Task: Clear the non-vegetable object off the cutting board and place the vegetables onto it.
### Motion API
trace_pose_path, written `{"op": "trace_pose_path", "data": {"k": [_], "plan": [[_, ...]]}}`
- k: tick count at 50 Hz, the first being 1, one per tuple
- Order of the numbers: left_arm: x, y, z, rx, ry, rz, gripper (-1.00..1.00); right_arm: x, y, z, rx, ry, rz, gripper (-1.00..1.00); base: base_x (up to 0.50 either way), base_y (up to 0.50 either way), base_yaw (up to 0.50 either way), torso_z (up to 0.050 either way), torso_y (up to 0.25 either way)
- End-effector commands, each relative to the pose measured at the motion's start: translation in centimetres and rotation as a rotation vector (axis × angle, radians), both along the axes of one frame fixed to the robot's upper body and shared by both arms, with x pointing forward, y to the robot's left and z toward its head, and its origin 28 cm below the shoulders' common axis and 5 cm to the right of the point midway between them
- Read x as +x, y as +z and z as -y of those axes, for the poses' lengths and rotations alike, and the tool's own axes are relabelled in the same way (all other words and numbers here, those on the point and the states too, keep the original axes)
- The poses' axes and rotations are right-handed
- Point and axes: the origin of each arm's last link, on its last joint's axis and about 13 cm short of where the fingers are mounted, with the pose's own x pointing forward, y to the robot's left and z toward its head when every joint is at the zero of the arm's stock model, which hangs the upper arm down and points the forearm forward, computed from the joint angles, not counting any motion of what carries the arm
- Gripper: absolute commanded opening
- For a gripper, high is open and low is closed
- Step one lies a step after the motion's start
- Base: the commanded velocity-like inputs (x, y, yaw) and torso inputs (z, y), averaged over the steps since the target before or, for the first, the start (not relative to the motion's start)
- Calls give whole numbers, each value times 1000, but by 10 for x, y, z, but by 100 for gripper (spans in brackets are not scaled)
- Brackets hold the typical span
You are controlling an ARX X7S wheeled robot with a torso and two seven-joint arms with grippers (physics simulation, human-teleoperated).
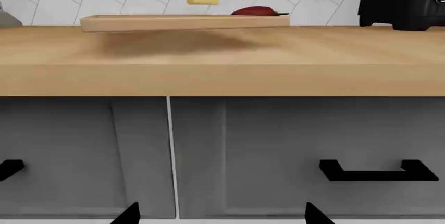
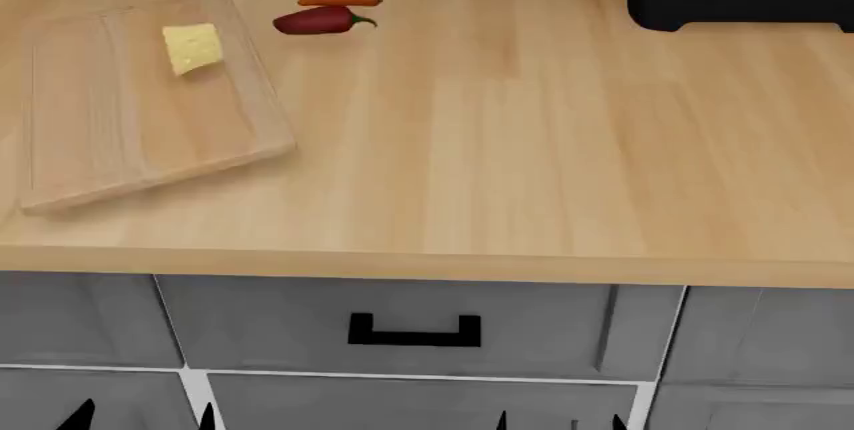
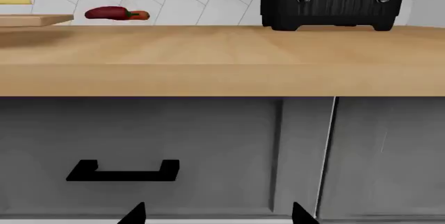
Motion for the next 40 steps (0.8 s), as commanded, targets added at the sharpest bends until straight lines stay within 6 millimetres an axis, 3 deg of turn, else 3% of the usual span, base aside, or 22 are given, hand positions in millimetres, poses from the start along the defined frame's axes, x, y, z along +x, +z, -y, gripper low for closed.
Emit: {"op": "trace_pose_path", "data": {"k": [1,20,40], "plan": [[0,0,0,0,0,0,100,0,0,-1,0,0,0,100,0,0,0,0,0],[-1,2,-1,-8,-3,4,100,0,0,-2,-31,-5,3,100,0,0,0,0,0],[-2,2,-1,-8,-3,13,100,0,0,-2,-38,-9,3,100,0,496,0,0,0]]}}
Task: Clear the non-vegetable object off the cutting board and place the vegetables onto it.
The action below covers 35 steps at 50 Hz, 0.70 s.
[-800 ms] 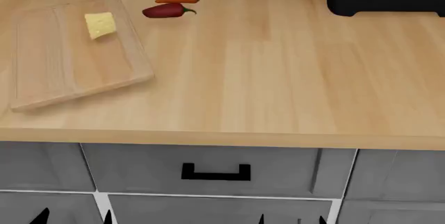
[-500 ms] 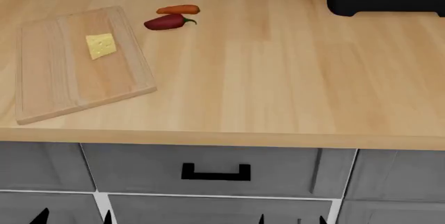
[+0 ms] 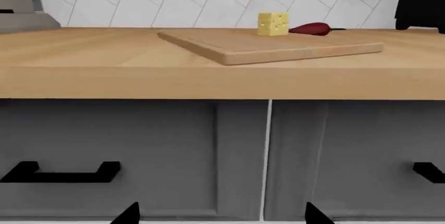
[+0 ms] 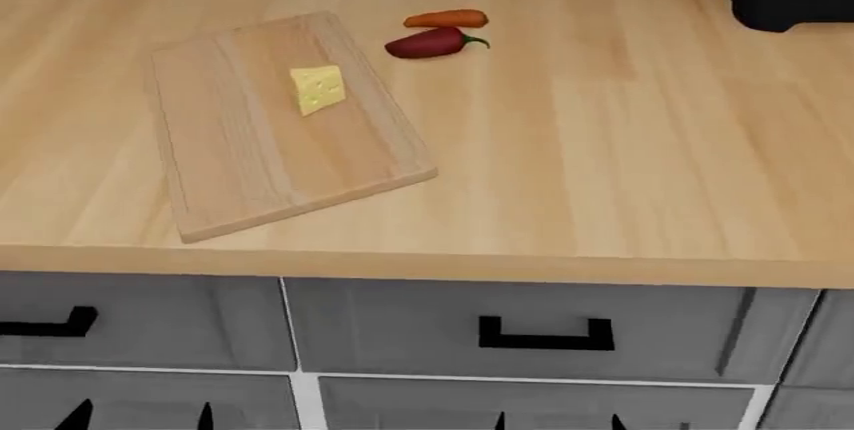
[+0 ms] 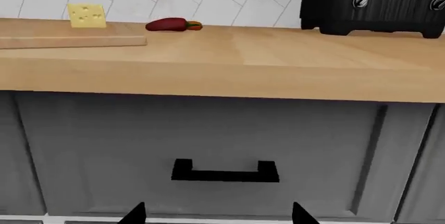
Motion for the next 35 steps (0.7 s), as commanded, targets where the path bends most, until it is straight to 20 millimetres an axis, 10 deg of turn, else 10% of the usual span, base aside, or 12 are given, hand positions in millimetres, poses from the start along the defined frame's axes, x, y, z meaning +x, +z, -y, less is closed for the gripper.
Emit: {"op": "trace_pose_path", "data": {"k": [1,12,35], "plan": [[-1,1,-1,-2,3,9,100,0,0,0,-4,-2,2,100,0,500,0,0,0],[-4,7,-3,-2,5,0,100,-4,9,2,-58,-27,19,100,0,179,0,0,0],[-14,151,-17,36,-103,55,100,3,168,13,-214,36,93,100,0,0,0,0,0]]}}
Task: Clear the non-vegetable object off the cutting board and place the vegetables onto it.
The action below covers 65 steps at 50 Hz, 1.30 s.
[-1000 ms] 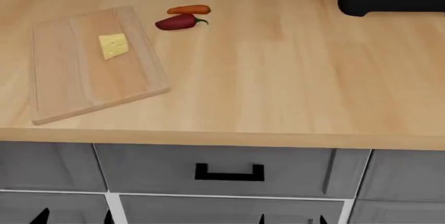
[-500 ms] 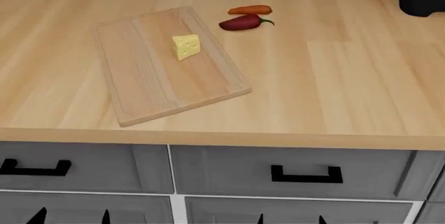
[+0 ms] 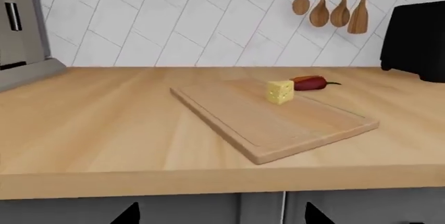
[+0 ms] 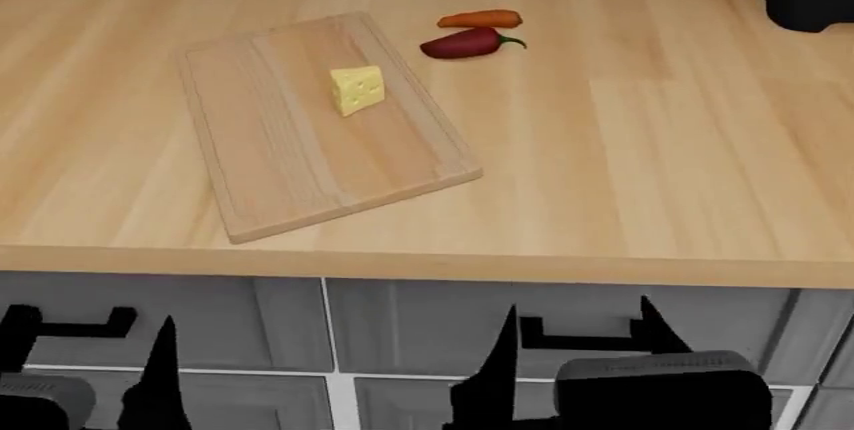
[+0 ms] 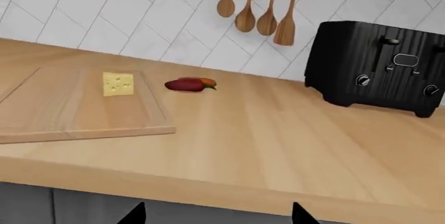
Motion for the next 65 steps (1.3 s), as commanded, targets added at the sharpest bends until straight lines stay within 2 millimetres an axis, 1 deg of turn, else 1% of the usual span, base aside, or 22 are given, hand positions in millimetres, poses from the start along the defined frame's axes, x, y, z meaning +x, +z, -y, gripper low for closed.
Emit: {"op": "trace_pose_path", "data": {"k": [1,5,8,12,14,18,19,21,23,25,27,30,31,33,34,36,38,44,53,54,55,65], "plan": [[-11,60,-9,47,-41,15,100,-1,68,9,-110,14,49,100,0,0,0,0,0],[-3,78,-15,63,-29,14,100,9,96,17,-166,12,74,100,0,0,0,0,0],[2,87,-13,66,-85,4,100,12,112,19,-172,20,76,100,0,0,0,0,0],[13,112,-16,98,-111,30,100,19,127,24,-243,21,60,100,0,0,0,0,0],[19,121,-18,69,-130,28,100,26,130,28,-252,15,43,100,0,0,0,0,0],[44,134,-22,76,-134,-8,100,42,146,34,-270,34,25,100,0,0,0,0,0],[51,143,-23,146,-100,44,100,47,155,36,-272,38,45,100,0,0,0,0,0],[59,160,-21,140,-120,74,100,58,168,38,-293,20,59,100,0,0,0,0,0],[66,172,-20,138,-147,90,100,66,174,39,-276,29,46,100,0,0,0,0,0],[74,177,-20,140,-155,81,100,71,180,41,-249,43,33,100,0,0,0,0,0],[82,183,-22,85,-173,52,100,78,188,43,-239,45,23,100,0,0,0,0,0],[97,192,-25,109,-156,61,100,85,201,45,-253,47,22,100,0,0,0,0,0],[108,194,-28,109,-126,63,100,89,205,48,-247,43,23,100,0,0,0,0,0],[120,201,-31,68,-90,64,100,95,213,51,-236,31,27,100,0,0,0,0,0],[121,203,-31,59,-99,63,100,96,215,51,-239,30,27,100,0,0,0,0,0],[121,211,-29,54,-103,77,100,98,230,55,-226,17,47,100,193,-72,0,0,0],[121,214,-27,60,-112,84,100,99,235,56,-225,12,45,100,461,-246,0,0,0],[117,230,-29,72,-102,131,100,101,247,53,-253,19,60,100,439,-339,0,0,0],[121,234,-33,70,-92,133,100,105,259,48,-325,26,56,100,496,-112,0,0,0],[121,233,-33,72,-85,131,100,105,259,48,-327,27,54,100,500,0,0,0,0],[119,228,-34,66,-90,125,100,108,246,48,-338,34,21,100,500,0,0,0,0],[119,227,-37,63,-83,122,100,107,242,46,-353,48,3,100,500,0,0,0,0]]}}
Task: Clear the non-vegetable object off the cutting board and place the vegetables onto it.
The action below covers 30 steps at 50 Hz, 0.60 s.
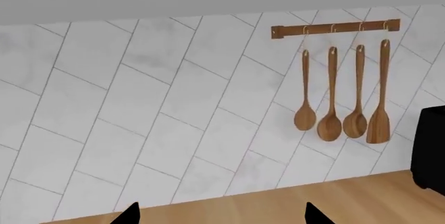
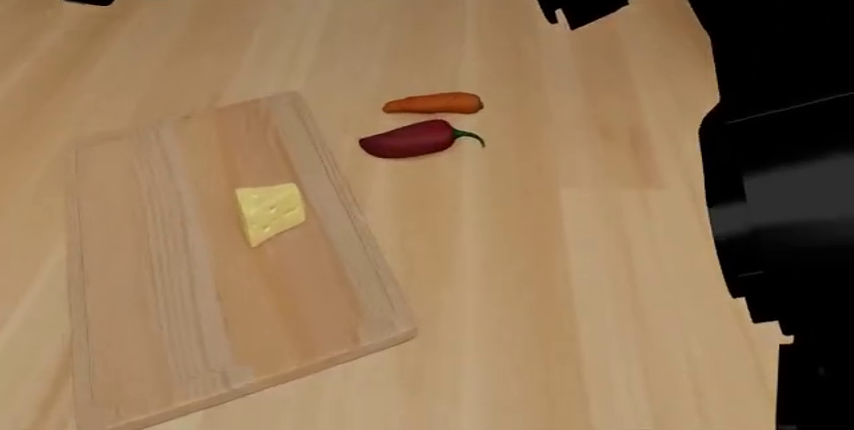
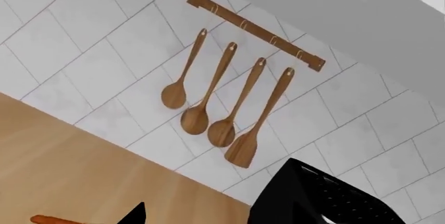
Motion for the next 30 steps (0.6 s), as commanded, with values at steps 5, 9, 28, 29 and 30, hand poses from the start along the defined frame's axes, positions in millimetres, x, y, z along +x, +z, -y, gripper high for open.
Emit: {"op": "trace_pose_path", "data": {"k": [5,9,28,29,30], "plan": [[0,2,-4,-8,8,4,100,2,1,-3,-37,12,-34,100,500,45,0,0,3],[-2,5,-5,1,14,12,100,2,1,-1,-28,3,-41,100,500,28,0,0,0],[-5,0,-3,4,-2,11,100,-2,-7,-2,-22,14,-55,100,500,-68,0,0,1],[-5,-1,-3,5,-2,9,100,-3,-8,-3,-24,23,-60,100,500,-70,0,0,0],[-4,-1,-3,6,-2,8,100,-4,-9,-3,-20,25,-59,100,500,-66,0,0,0]]}}
